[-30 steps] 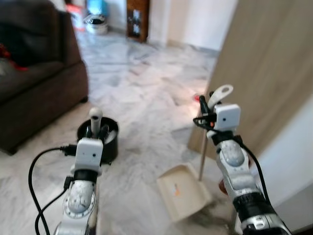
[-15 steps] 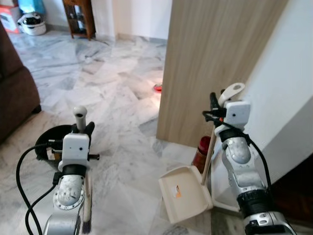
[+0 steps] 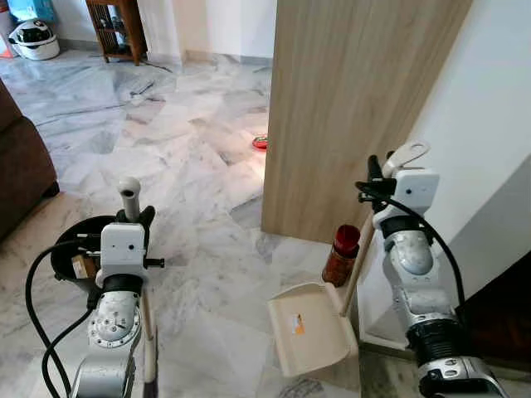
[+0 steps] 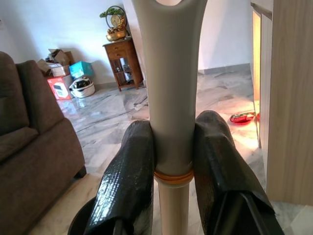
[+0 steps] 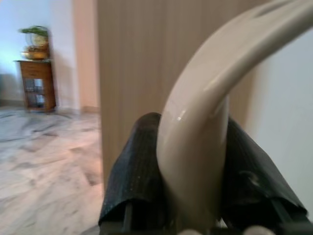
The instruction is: Sweep floor
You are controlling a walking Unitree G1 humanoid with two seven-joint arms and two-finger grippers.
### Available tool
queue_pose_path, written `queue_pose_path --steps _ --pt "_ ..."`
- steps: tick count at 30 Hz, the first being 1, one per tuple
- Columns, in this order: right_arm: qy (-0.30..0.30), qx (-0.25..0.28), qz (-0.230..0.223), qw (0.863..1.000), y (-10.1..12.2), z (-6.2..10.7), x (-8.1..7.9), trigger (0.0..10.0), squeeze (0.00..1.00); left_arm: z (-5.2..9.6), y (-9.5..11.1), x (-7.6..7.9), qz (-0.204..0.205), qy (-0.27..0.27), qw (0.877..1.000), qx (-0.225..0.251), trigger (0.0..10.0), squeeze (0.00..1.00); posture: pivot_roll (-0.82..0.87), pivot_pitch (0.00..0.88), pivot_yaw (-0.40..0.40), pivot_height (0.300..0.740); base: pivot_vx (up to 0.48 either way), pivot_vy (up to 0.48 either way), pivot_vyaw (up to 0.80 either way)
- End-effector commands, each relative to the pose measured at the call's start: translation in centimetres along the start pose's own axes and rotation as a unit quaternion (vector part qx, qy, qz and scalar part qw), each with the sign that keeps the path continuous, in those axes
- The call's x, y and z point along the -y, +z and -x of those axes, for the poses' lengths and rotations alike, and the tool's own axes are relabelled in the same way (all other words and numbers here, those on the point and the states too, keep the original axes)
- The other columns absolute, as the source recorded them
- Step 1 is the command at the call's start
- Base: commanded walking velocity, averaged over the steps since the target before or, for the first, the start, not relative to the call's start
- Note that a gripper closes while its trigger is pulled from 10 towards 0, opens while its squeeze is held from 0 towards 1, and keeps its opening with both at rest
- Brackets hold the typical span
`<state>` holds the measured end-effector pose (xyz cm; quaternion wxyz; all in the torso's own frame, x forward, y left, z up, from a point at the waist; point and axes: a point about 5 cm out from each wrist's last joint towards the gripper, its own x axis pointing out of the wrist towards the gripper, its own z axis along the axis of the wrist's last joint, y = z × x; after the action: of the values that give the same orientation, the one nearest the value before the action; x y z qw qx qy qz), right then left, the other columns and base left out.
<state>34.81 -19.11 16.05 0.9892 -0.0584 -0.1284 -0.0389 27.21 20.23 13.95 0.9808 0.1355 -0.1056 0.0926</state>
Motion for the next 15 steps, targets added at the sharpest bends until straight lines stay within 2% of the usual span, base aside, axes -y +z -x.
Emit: queue_pose_path --steps 1,8,15 --pt "-0.016 0.018 -0.001 1.000 1.1 -0.6 0.9 10.0 0.00 -0.7 1.1 -0.2 -0.003 0.009 0.999 0.032 10.0 0.00 -0.06 0.014 -0.011 0.740 0.000 0.000 -0.80" --pt "-0.036 0.034 0.001 0.999 2.1 -0.7 1.8 10.0 0.00 -1.1 1.4 -0.5 -0.008 0.005 0.999 0.036 10.0 0.00 -0.06 0.053 0.020 0.740 0.000 0.000 -0.80" --pt "-0.033 0.039 0.002 0.999 2.5 -0.8 1.9 10.0 0.00 -1.1 1.9 -0.7 -0.010 0.005 0.999 0.043 10.0 0.00 -0.03 0.070 0.015 0.740 0.000 0.000 -0.80"
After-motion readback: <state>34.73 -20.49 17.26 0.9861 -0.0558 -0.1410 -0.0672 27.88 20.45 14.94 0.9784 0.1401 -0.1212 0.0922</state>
